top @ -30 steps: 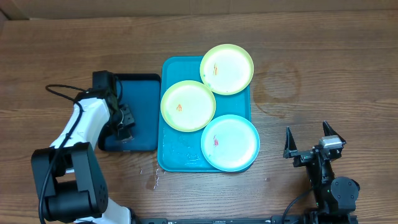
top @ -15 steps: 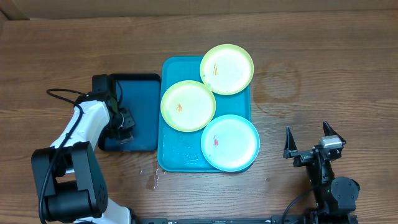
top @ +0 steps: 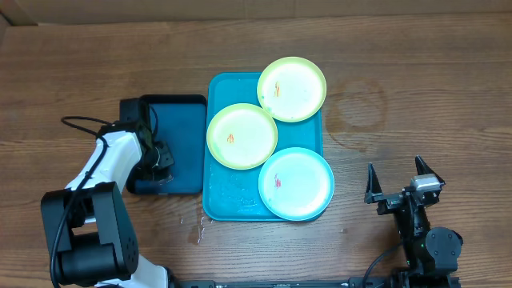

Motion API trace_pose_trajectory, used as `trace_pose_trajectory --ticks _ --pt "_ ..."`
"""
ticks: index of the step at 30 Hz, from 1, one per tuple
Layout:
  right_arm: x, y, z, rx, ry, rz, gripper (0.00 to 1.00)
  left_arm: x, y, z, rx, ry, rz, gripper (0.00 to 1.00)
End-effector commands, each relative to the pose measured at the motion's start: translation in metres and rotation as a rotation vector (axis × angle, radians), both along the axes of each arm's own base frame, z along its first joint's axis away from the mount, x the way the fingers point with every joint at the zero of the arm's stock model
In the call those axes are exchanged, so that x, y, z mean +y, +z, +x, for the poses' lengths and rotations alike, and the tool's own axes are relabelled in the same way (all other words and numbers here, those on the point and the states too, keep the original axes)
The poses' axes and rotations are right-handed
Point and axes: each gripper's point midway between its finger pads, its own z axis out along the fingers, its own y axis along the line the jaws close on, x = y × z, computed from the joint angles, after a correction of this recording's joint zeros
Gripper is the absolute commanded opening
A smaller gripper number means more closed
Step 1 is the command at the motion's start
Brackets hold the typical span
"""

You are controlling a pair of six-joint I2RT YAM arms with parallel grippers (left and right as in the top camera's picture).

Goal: Clean dirty plates on tray and stack at the side
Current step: 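Lower the left gripper and grasp the green-and-orange sponge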

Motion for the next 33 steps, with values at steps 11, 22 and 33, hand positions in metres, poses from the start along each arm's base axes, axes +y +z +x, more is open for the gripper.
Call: trace_pose_trajectory --ticks 11,22,33 --pt "-0.001 -0.004 0.001 0.005 -0.009 0.002 1.00 -0.024 0.017 0.022 -0.079 -0.274 -0.122 0.04" --pt "-0.001 -0.004 0.001 0.005 -0.009 0.002 1.00 -0.019 0.108 0.067 -0.294 -0.347 -0.046 0.04" --pt "-0.001 -0.004 0.001 0.005 -0.009 0.002 1.00 -0.024 0.148 0.067 -0.352 -0.322 -0.064 0.04"
